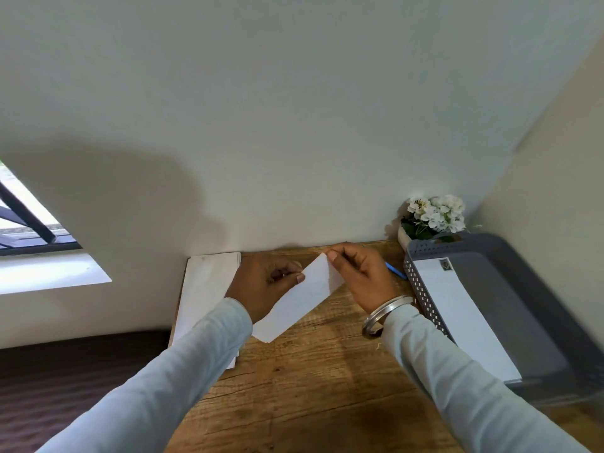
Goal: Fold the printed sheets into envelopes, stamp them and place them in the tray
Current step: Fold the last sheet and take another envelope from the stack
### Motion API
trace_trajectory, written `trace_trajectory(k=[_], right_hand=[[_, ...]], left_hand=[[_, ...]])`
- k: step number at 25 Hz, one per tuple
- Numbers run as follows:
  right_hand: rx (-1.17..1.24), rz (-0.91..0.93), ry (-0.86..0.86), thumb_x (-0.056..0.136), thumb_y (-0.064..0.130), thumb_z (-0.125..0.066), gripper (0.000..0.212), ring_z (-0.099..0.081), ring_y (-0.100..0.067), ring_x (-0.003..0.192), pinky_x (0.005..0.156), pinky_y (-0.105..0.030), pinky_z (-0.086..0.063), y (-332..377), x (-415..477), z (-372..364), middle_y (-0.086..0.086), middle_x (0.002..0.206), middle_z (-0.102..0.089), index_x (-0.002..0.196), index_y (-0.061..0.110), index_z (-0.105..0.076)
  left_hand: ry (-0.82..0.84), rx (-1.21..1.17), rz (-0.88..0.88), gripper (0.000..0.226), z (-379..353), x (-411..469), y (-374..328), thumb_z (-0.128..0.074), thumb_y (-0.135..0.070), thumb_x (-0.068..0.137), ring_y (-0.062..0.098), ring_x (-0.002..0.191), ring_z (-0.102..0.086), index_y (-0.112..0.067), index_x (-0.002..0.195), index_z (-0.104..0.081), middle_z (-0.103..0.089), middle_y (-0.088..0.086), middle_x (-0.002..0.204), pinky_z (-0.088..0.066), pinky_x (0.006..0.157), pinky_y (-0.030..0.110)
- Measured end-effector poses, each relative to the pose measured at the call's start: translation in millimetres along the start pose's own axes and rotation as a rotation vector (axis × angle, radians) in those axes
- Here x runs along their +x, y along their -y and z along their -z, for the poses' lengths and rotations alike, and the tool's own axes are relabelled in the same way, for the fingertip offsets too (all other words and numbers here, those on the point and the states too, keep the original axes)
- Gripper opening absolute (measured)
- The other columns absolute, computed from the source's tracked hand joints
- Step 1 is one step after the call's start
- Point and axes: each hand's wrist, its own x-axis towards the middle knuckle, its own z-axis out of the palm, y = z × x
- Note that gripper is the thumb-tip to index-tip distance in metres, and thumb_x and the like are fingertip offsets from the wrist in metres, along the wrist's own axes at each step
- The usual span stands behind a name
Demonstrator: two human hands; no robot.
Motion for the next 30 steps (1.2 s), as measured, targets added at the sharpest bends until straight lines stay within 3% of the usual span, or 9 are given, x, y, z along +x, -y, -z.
trace_trajectory(k=[4, 6, 9, 11, 13, 16, 21, 26, 30], right_hand=[[0.211, -0.122, -0.005, 0.084, 0.011, -0.078, 0.018, -0.069, -0.019, 0.087, 0.078, -0.037, -0.057, -3.1, -0.7, 2.1, -0.011, 0.095, -0.076, 0.101, 0.007, -0.071], [0.176, -0.118, 0.017, 0.081, 0.014, -0.081, 0.023, -0.066, -0.022, 0.081, 0.076, -0.046, -0.056, -8.4, -0.3, 2.4, -0.014, 0.09, -0.074, 0.095, 0.001, -0.068], [0.171, -0.081, -0.018, 0.085, 0.014, -0.075, 0.024, -0.051, -0.019, 0.069, 0.067, -0.038, -0.046, -7.8, 2.8, -0.1, -0.009, 0.071, -0.058, 0.078, -0.002, -0.06], [0.127, -0.067, -0.01, 0.087, 0.023, -0.072, 0.027, -0.048, -0.019, 0.07, 0.068, -0.036, -0.043, -1.8, 5.6, -3.0, -0.009, 0.072, -0.054, 0.08, 0.0, -0.06], [-0.006, -0.029, 0.076, 0.092, 0.027, -0.066, 0.016, -0.056, -0.014, 0.072, 0.069, -0.034, -0.047, 5.1, 6.2, -6.7, 0.0, 0.074, -0.063, 0.083, 0.014, -0.068], [-0.177, 0.058, 0.169, 0.097, 0.025, -0.063, 0.012, -0.062, -0.006, 0.076, 0.07, -0.025, -0.05, 13.2, 4.0, -11.3, 0.012, 0.078, -0.069, 0.09, 0.028, -0.072], [-0.207, 0.006, 0.062, 0.09, 0.036, -0.068, 0.009, -0.065, -0.015, 0.077, 0.072, -0.045, -0.057, 13.1, 4.7, -17.5, 0.007, 0.078, -0.068, 0.088, 0.028, -0.07], [-0.287, 0.099, 0.166, 0.093, 0.032, -0.068, 0.007, -0.064, -0.005, 0.075, 0.066, -0.02, -0.048, 15.6, 4.0, -18.9, 0.018, 0.077, -0.069, 0.088, 0.031, -0.073], [-0.336, 0.052, 0.169, 0.091, 0.04, -0.064, 0.013, -0.065, -0.005, 0.078, 0.07, -0.027, -0.053, 7.4, 3.1, -16.0, 0.013, 0.082, -0.07, 0.091, 0.03, -0.073]], left_hand=[[-0.079, -0.206, 0.108, 0.003, 0.8, -3.1, 3.3, -0.079, -0.022, 0.085, 0.005, 0.077, -0.067, -0.024, 0.087, -0.078, -0.075, -0.011, 0.081, -0.054, 0.068, 0.02], [-0.077, -0.282, 0.148, 0.002, -0.1, -4.8, 2.6, -0.077, -0.017, 0.086, 0.011, 0.074, -0.068, -0.019, 0.086, -0.077, -0.074, -0.003, 0.079, -0.055, 0.066, 0.027], [-0.025, -0.251, 0.125, 0.005, -3.6, -7.1, 3.6, -0.078, -0.016, 0.085, 0.016, 0.081, -0.07, -0.019, 0.087, -0.075, -0.075, -0.001, 0.084, -0.058, 0.078, 0.035], [0.005, -0.185, 0.071, 0.012, -3.1, -7.1, 0.7, -0.08, -0.02, 0.082, 0.016, 0.084, -0.069, -0.026, 0.091, -0.074, -0.074, -0.004, 0.087, -0.057, 0.08, 0.033], [-0.001, -0.164, 0.014, 0.019, 0.8, -3.8, -5.5, -0.081, -0.023, 0.081, 0.013, 0.084, -0.068, -0.032, 0.095, -0.072, -0.073, -0.008, 0.089, -0.057, 0.078, 0.029], [-0.055, -0.109, -0.043, 0.009, 6.6, 4.5, -12.0, -0.08, -0.027, 0.082, 0.014, 0.078, -0.067, -0.029, 0.086, -0.072, -0.072, -0.006, 0.081, -0.057, 0.073, 0.03], [-0.035, -0.029, -0.067, 0.006, 8.7, -1.9, -9.7, -0.071, -0.035, 0.091, 0.006, 0.08, -0.066, -0.031, 0.088, -0.074, -0.072, -0.015, 0.082, -0.051, 0.072, 0.018], [-0.072, -0.046, -0.104, 0.002, 9.5, -2.4, -11.6, -0.076, -0.029, 0.088, 0.009, 0.078, -0.066, -0.029, 0.088, -0.074, -0.072, -0.011, 0.08, -0.052, 0.07, 0.018], [-0.135, -0.124, -0.043, 0.005, 15.1, -5.5, -9.8, -0.077, -0.025, 0.086, 0.008, 0.076, -0.065, -0.027, 0.082, -0.074, -0.071, -0.01, 0.077, -0.05, 0.066, 0.016]])
